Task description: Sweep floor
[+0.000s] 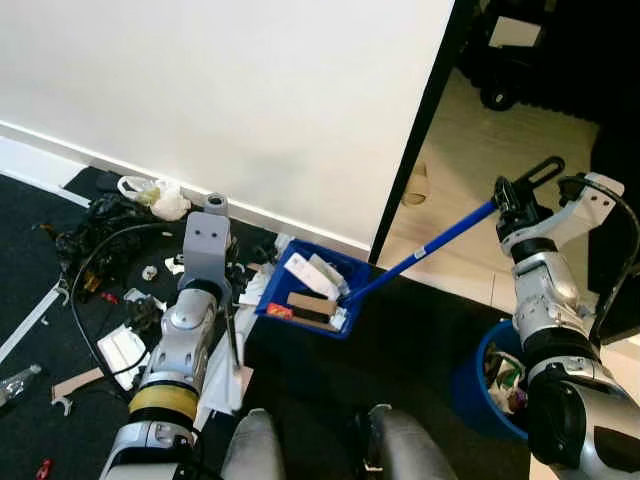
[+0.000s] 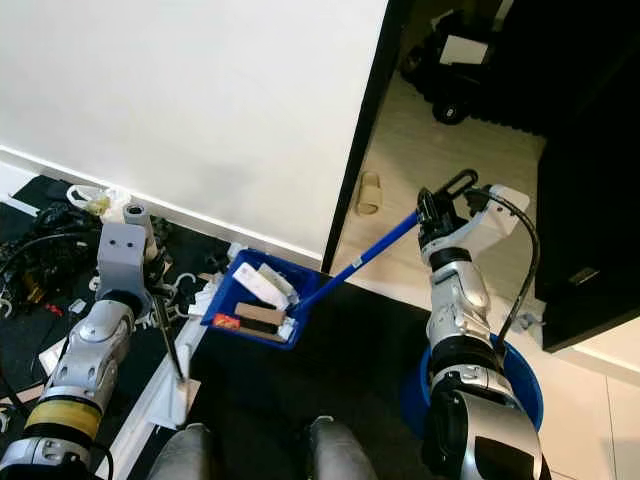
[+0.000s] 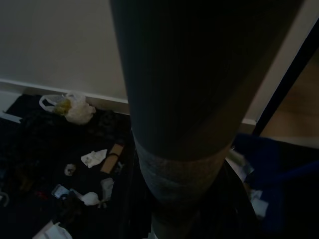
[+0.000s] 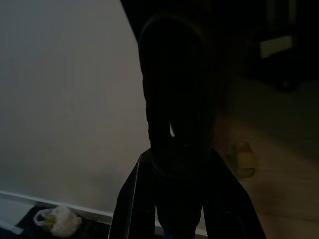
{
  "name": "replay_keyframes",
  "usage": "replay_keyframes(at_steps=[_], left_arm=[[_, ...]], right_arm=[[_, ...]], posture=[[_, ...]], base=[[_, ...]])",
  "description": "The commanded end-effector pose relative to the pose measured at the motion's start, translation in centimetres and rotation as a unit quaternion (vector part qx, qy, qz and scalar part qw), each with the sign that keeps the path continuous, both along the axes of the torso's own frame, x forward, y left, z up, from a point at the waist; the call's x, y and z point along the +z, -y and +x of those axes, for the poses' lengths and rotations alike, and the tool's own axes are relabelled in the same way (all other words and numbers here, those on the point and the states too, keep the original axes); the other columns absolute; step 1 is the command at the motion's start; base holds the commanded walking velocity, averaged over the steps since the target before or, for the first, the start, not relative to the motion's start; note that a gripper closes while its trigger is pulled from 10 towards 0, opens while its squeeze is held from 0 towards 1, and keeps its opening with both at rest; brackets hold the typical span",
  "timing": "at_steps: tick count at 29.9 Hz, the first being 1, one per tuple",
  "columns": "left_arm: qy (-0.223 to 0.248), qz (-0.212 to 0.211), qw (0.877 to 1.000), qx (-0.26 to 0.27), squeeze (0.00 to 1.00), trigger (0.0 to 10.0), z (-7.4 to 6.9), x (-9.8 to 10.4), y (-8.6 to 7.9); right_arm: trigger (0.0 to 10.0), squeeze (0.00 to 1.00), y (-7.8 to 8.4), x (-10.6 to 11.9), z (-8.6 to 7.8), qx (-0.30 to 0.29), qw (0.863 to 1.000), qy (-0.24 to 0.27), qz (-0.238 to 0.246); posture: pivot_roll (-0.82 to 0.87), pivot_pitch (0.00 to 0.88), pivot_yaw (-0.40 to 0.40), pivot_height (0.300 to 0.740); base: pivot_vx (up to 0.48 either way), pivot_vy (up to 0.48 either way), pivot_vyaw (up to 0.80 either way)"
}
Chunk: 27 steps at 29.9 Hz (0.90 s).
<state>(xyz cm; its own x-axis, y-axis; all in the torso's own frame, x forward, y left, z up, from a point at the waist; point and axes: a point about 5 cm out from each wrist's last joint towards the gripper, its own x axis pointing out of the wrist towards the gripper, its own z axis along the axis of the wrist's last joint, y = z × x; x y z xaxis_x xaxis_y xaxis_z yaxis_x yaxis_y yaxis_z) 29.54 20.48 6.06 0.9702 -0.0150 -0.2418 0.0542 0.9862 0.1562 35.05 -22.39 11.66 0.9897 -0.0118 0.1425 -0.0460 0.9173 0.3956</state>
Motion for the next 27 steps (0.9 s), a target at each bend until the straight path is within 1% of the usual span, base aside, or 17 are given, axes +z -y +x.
replay_keyframes(at_steps=[1,5,6,9,10,12,13,16,17,19,21,22,23,24,25,27], left_arm=[[0.001,-0.002,1.0,-0.001,0.0,10.0,-0.2,-0.4,0.4],[0.003,-0.005,1.0,-0.005,0.0,10.0,0.0,-0.3,0.8],[0.003,-0.005,1.0,-0.005,0.0,10.0,0.0,-0.3,0.8],[0.003,-0.006,1.0,-0.011,0.0,10.0,0.1,-0.4,1.2],[0.003,-0.006,1.0,-0.011,0.0,10.0,0.1,-0.4,1.2],[0.004,-0.009,1.0,-0.017,0.0,10.0,0.2,-0.4,1.6],[0.004,-0.009,1.0,-0.017,0.0,10.0,0.2,-0.4,1.6],[0.005,-0.01,1.0,-0.022,0.0,10.0,0.2,-0.4,1.9],[0.004,-0.013,1.0,-0.024,0.0,10.0,0.2,-0.5,2.0],[0.004,-0.013,1.0,-0.024,0.0,10.0,0.2,-0.5,2.0],[0.004,-0.016,1.0,-0.024,0.0,10.0,0.2,-0.5,2.1],[0.004,-0.016,1.0,-0.024,0.0,10.0,0.2,-0.5,2.1],[0.004,-0.017,0.999,-0.027,0.0,10.0,0.3,-0.5,2.3],[0.004,-0.018,0.999,-0.028,0.0,10.0,0.3,-0.5,2.3],[0.004,-0.018,0.999,-0.028,0.0,10.0,0.3,-0.5,2.3],[0.004,-0.018,0.999,-0.03,0.0,10.0,0.3,-0.5,2.4]], right_arm=[[10.0,0.0,0.5,2.8,0.8,-0.006,0.999,0.051,0.011],[10.0,0.0,1.3,5.0,1.8,-0.007,0.999,0.05,-0.011],[10.0,0.0,1.3,5.0,1.8,-0.007,0.999,0.05,-0.011],[10.0,0.0,2.1,6.7,2.2,-0.013,0.998,0.062,-0.03],[10.0,0.0,2.1,6.7,2.2,-0.013,0.998,0.062,-0.03],[10.0,0.0,2.6,8.3,2.4,-0.016,0.996,0.081,-0.036],[10.0,0.0,2.6,8.3,2.4,-0.016,0.996,0.081,-0.036],[10.0,0.0,3.6,11.2,2.6,-0.035,0.992,0.117,-0.042],[10.0,0.0,4.3,12.7,2.6,-0.046,0.989,0.133,-0.044],[10.0,0.0,4.3,12.7,2.6,-0.046,0.989,0.133,-0.044],[10.0,0.0,5.0,14.1,2.6,-0.055,0.986,0.148,-0.044],[10.0,0.0,5.0,14.1,2.6,-0.055,0.986,0.148,-0.044],[10.0,0.0,6.5,16.1,2.4,-0.071,0.983,0.162,-0.051],[10.0,0.0,7.0,16.7,2.3,-0.077,0.982,0.163,-0.053],[10.0,0.0,7.0,16.7,2.3,-0.077,0.982,0.163,-0.053],[10.0,0.0,7.9,17.5,2.2,-0.088,0.982,0.154,-0.07]], posture=[[0.07,0.0,-0.057,0.74],[0.06,0.0,-0.06,0.74],[0.06,0.0,-0.06,0.74],[0.06,0.0,-0.061,0.74],[0.06,0.0,-0.061,0.74],[0.05,0.0,-0.062,0.74],[0.05,0.0,-0.062,0.74],[0.05,0.0,-0.064,0.74],[0.05,0.0,-0.064,0.74],[0.05,0.0,-0.064,0.74],[0.05,0.0,-0.065,0.74],[0.05,0.0,-0.065,0.74],[0.04,0.0,-0.064,0.74],[0.04,0.0,-0.064,0.74],[0.04,0.0,-0.064,0.74],[0.04,0.0,-0.065,0.74]], base=[[0.0,0.0,0.0],[0.0,0.0,0.0],[0.0,0.0,0.0],[0.0,0.0,0.0],[0.0,0.0,0.0],[0.0,0.0,0.0],[0.0,0.0,0.0],[0.0,0.0,0.0],[0.0,-0.296,0.0],[0.0,-0.296,0.0],[0.0,-0.388,0.0],[0.0,-0.48,0.0],[0.0,-0.48,0.0],[0.0,-0.48,0.0],[0.0,-0.48,0.0],[0.0,-0.48,0.0]])
